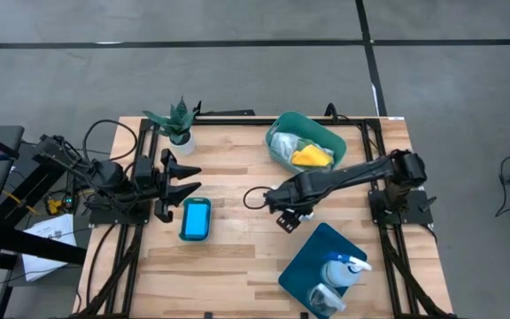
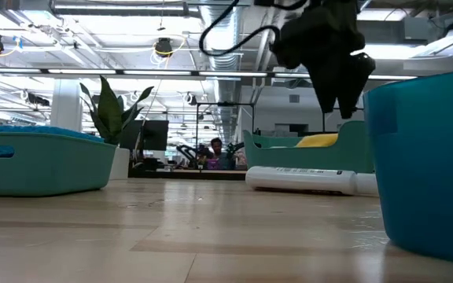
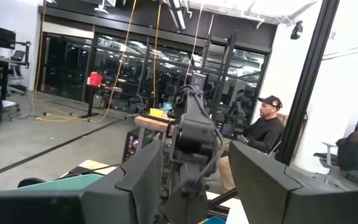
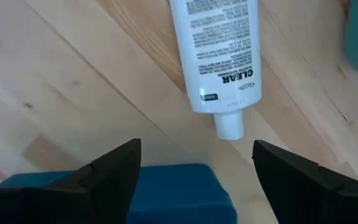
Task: Pick & Place Kitchen Items
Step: Put the white glass cleaner bottle into the blue bin
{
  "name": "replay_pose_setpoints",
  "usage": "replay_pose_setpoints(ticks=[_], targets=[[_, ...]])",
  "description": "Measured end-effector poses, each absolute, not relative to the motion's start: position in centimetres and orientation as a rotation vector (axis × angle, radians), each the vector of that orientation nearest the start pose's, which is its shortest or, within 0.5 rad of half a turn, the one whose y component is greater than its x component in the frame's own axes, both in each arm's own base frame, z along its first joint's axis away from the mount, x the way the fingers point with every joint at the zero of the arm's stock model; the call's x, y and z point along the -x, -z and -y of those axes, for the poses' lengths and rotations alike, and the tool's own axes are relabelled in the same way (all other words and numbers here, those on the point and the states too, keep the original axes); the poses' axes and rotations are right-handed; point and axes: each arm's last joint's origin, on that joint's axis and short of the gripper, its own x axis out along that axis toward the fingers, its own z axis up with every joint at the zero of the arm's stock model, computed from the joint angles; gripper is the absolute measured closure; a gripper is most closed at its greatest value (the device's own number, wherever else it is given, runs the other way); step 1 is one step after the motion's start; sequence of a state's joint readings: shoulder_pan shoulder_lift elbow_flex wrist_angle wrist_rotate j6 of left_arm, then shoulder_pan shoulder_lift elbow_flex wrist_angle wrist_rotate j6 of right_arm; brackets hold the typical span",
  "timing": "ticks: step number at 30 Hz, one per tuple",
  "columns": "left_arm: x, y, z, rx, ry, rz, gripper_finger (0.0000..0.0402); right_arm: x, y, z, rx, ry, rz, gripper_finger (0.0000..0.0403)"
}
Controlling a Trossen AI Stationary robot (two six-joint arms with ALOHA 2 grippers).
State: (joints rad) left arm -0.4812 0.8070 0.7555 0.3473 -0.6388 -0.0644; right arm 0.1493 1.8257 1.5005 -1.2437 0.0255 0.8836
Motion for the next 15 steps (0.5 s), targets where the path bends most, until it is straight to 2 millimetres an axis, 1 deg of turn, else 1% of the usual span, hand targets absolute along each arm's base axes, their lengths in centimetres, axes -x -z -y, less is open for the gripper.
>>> replay_pose_setpoints(ticks=[3,5,12,15], targets=[[-16.1,-36.8,6.4,0.23,-0.147,0.257,0.022,-33.6,-23.3,-5.0,-0.537,0.604,-1.517,0.0104],[-16.1,-36.8,6.4,0.246,-0.145,0.258,0.022,-33.4,-23.3,-5.0,-0.512,0.606,-1.536,0.0104],[-16.1,-36.8,6.5,0.249,-0.125,0.26,0.022,-33.5,-23.3,-4.8,-0.458,0.604,-1.506,0.0104],[-16.1,-36.9,6.5,0.255,-0.119,0.263,0.022,-33.0,-22.2,-5.0,-0.46,0.595,-1.501,0.0105]])
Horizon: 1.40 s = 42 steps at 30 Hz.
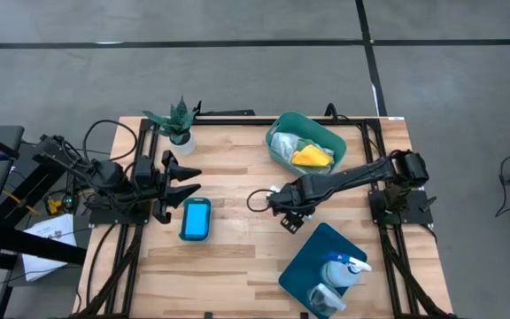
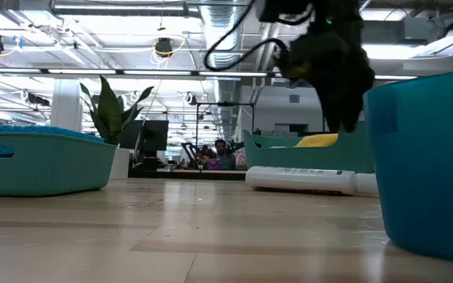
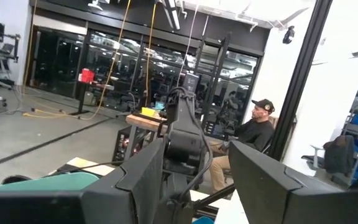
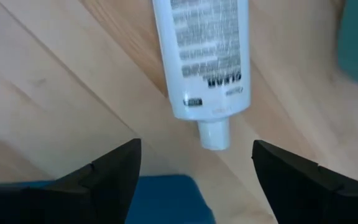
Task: Pick & Place Kitchen Items
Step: Put the white glass cleaner bottle into the blue bin
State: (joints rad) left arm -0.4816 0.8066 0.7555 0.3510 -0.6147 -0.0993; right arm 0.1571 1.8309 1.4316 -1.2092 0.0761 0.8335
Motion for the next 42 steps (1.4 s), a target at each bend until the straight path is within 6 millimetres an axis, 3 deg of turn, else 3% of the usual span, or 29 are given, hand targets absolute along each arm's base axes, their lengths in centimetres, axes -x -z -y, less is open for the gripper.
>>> replay_pose_setpoints(ticks=[4,9,16,32,42], targets=[[-16.1,-36.8,6.5,0.27,-0.112,0.262,0.022,-31.2,-20.8,-5.0,-0.495,0.621,-1.489,0.0107],[-16.1,-36.8,6.5,0.265,-0.112,0.259,0.022,-29.7,-21.1,-4.5,-0.523,0.593,-1.398,0.0107],[-16.1,-36.8,6.5,0.264,-0.109,0.258,0.022,-28.0,-18.2,-4.0,-0.528,0.576,-1.446,0.0107],[-16.0,-37.0,6.5,0.282,-0.109,0.274,0.022,-29.6,-14.6,-4.5,-0.465,0.52,-1.484,0.0108],[-16.0,-37.0,6.5,0.295,-0.109,0.276,0.022,-29.8,-14.5,-4.8,-0.453,0.489,-1.477,0.0131]])
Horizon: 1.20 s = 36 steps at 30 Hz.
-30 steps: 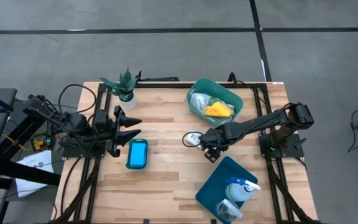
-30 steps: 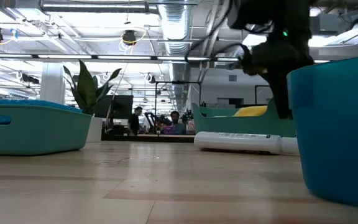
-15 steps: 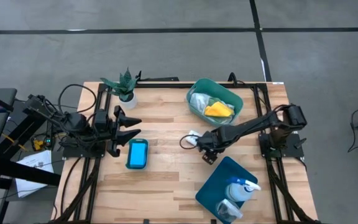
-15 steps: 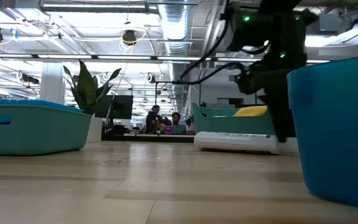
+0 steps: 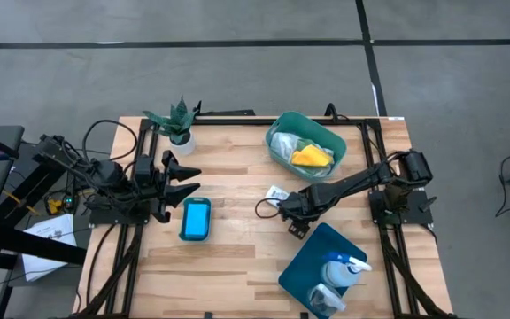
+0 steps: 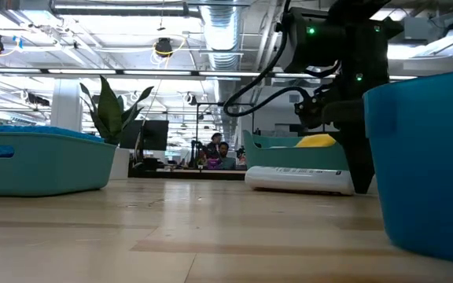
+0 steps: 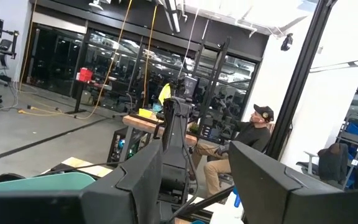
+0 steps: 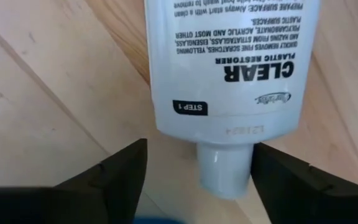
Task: Pick & Place Kitchen Items
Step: Put the white glass cleaner bottle into the blue bin
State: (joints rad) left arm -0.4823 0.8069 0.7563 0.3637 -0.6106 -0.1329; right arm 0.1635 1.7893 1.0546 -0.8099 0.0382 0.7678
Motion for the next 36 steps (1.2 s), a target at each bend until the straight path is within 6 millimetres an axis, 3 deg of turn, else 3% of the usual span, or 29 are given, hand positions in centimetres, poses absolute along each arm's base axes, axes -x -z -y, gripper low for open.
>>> replay_pose_setpoints(ticks=[14,21,26,31,36], targets=[[-16.0,-37.0,6.5,0.301,-0.108,0.277,0.022,-30.3,-14.6,-4.8,-0.469,0.457,-1.436,0.03],[-16.0,-37.0,6.5,0.301,-0.107,0.277,0.022,-30.8,-14.7,-5.6,-0.479,0.412,-1.381,0.03],[-16.0,-37.0,6.5,0.303,-0.107,0.276,0.022,-31.5,-15.8,-6.7,-0.467,0.381,-1.343,0.03],[-16.1,-36.8,6.5,0.332,-0.112,0.264,0.022,-32.8,-18.3,-8.2,-0.402,0.389,-1.25,0.03],[-16.1,-36.1,6.2,0.416,-0.242,0.214,0.022,-33.8,-22.1,-9.2,-0.259,0.481,-1.122,0.03]])
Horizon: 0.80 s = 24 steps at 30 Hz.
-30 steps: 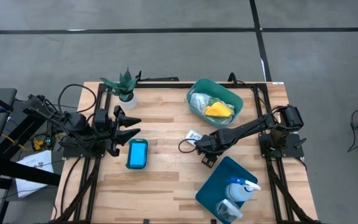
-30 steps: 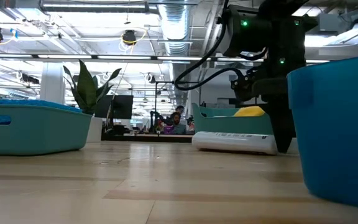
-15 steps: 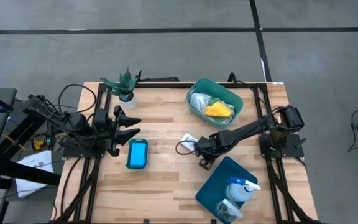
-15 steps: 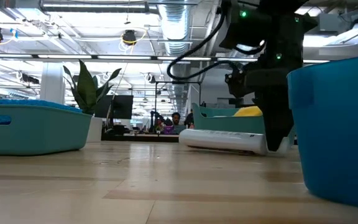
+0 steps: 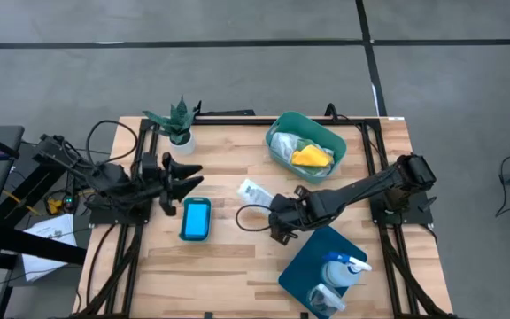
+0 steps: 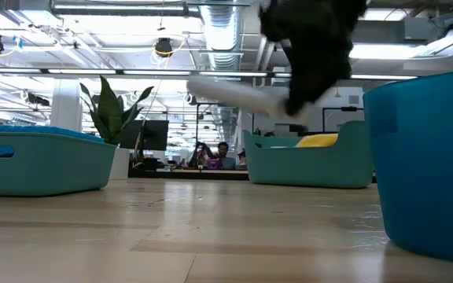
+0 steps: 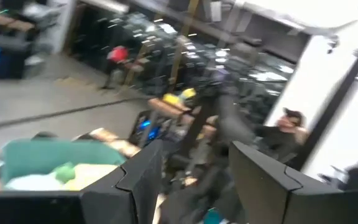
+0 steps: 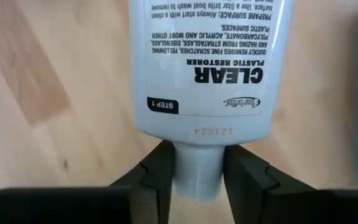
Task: Pick & Place Kitchen Items
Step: Put the white glass cleaner bottle into the blue bin
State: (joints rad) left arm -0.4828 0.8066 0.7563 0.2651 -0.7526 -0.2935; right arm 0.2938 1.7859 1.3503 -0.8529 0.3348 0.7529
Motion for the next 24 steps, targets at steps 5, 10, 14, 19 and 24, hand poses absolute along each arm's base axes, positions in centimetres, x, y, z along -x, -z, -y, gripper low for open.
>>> replay_pose_setpoints(ticks=[5,10,14,19,24], targets=[[-16.2,-34.9,5.9,0.515,-0.362,0.154,0.0219,-34.6,-25.8,-9.2,-0.096,0.571,-0.985,0.03],[-16.4,-33.9,5.5,0.629,-0.402,0.109,0.0201,-35.4,-29.0,-9.6,0.049,0.577,-0.87,0.03],[-16.5,-33.4,5.2,0.694,-0.432,0.096,0.0165,-35.7,-30.6,-9.9,0.122,0.553,-0.823,0.03],[-16.6,-33.4,4.9,0.721,-0.452,0.109,0.0112,-36.1,-31.5,-9.7,0.17,0.545,-0.793,0.03],[-17.0,-33.3,4.1,0.804,-0.436,0.115,0.0085,-36.7,-31.8,-9.1,0.181,0.528,-0.762,0.03]])
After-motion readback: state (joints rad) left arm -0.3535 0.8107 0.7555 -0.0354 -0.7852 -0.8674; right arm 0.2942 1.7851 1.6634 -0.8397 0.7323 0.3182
